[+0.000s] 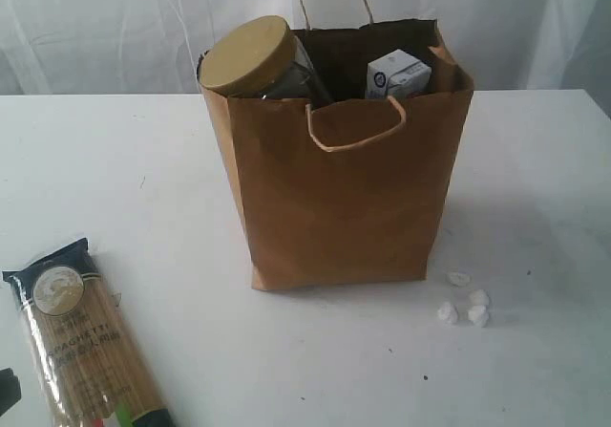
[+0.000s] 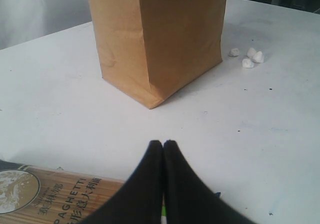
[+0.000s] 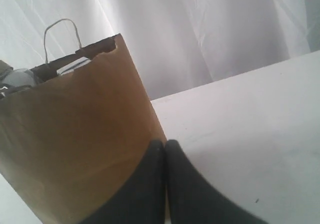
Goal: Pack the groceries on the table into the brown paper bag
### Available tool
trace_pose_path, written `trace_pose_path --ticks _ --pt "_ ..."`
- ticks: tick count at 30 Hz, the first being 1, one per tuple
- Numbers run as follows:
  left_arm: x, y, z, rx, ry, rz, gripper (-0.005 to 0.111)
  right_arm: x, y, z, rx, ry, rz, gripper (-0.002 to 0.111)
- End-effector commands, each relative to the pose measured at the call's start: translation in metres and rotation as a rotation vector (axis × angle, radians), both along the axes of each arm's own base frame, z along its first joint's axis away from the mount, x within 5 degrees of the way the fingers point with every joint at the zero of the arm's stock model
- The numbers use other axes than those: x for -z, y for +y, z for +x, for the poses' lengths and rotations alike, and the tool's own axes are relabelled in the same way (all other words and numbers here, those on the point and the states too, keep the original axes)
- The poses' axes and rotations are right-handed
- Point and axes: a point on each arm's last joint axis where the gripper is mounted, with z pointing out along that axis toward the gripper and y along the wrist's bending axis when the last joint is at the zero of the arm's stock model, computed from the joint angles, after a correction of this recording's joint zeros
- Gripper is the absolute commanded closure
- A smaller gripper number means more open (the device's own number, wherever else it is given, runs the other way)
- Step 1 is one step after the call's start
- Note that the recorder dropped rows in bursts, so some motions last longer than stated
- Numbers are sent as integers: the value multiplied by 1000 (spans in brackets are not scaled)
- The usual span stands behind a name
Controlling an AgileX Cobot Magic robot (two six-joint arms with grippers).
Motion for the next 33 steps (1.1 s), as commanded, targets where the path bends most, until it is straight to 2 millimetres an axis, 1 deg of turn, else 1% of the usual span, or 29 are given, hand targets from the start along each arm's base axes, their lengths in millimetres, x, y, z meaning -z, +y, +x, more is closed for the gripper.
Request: trace_pose_path --ticks 1,7,9,15,17,26,33 --pt "1 0 0 0 3 2 107 -1 -1 -3 5 -50 -91 108" --pt "1 0 0 0 3 2 107 1 -1 -3 5 -36 -138 108" --pt "1 0 0 0 3 2 107 7 -1 -2 4 -14 -157 108" --pt "1 0 0 0 3 2 107 35 0 2 -3 58 -172 108" --pt "1 0 0 0 3 2 107 40 0 2 -5 73 -175 108" --pt "1 0 0 0 3 2 107 40 0 2 -8 72 -220 108" --pt "1 0 0 0 3 2 107 41 0 2 -8 75 -219 108"
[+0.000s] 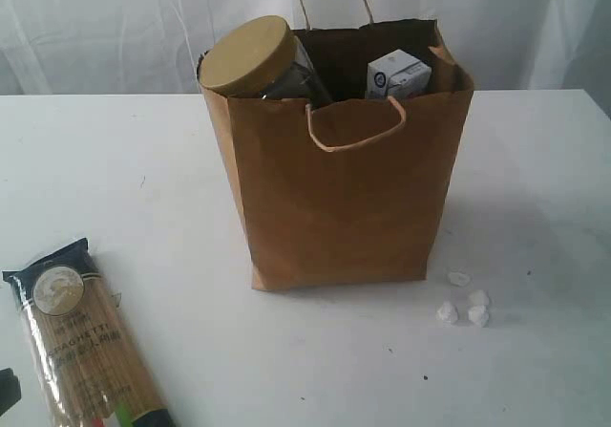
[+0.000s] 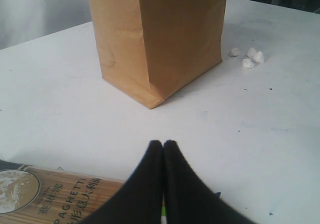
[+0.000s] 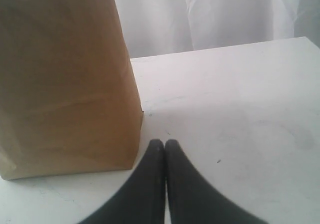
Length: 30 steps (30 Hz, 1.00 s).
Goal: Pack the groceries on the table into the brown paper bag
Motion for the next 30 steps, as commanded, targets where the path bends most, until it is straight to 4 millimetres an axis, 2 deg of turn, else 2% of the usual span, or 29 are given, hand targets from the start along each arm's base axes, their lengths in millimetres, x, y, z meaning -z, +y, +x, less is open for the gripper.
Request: trace_pose_path --ticks 1,30 --pt "1 0 0 0 3 2 107 1 0 0 3 -7 -16 108" --pt "-1 0 0 -2 -12 -11 107 1 0 0 3 -6 -11 108"
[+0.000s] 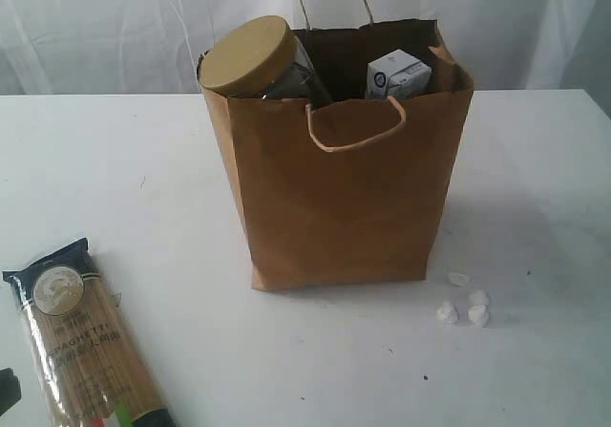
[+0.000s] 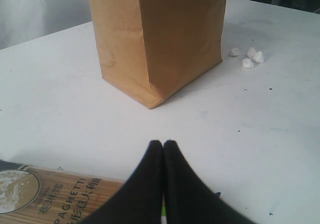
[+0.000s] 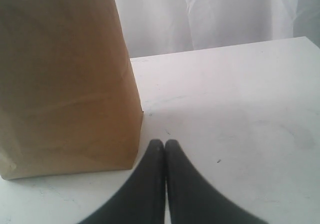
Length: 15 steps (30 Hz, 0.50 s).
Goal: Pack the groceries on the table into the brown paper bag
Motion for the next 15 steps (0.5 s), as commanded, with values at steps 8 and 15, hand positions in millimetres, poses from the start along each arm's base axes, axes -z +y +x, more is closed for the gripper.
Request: trace_pose_path --ticks 8,15 --pt "-27 2 3 -55 30 -479 107 1 0 0 3 -6 -11 108" --pt "-51 8 1 -8 64 -891 107 1 0 0 3 -6 -11 108"
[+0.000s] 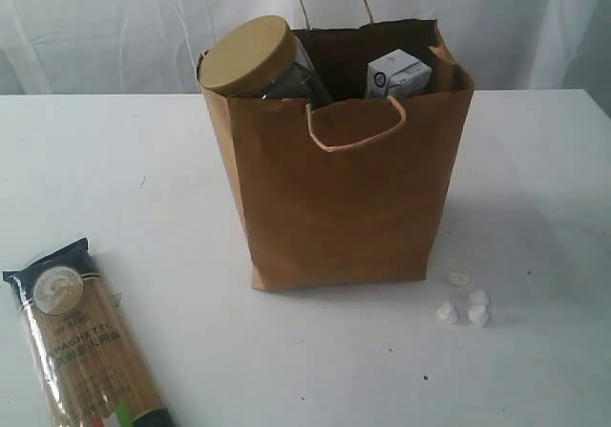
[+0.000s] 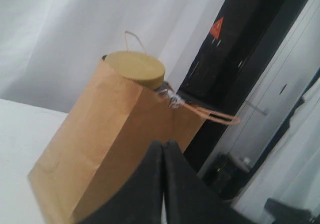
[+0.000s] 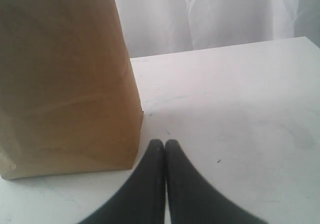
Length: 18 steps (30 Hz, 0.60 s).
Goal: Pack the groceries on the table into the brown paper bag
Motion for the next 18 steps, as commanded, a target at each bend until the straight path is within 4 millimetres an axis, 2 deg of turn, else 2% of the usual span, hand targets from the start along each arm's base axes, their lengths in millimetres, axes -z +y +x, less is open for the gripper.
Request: trace_pose_path --ticks 1,3,5,10,13,16,18 --pt "-9 3 -2 22 -16 -162 107 1 0 0 3 -5 -9 108" --pt "-7 3 -1 37 30 -175 107 1 0 0 3 -5 -9 108" --pt "-6 1 -1 45 95 -117 107 1 0 0 3 -5 -9 108" --pt "-40 3 -12 78 302 96 107 1 0 0 3 -5 -9 108" --pt "-57 0 -4 27 441 354 107 1 0 0 3 -5 -9 108" --pt "-64 -7 8 1 522 468 107 1 0 0 3 -7 -9 108" --pt "-69 -17 17 13 554 562 97 1 0 0 3 -7 -9 108"
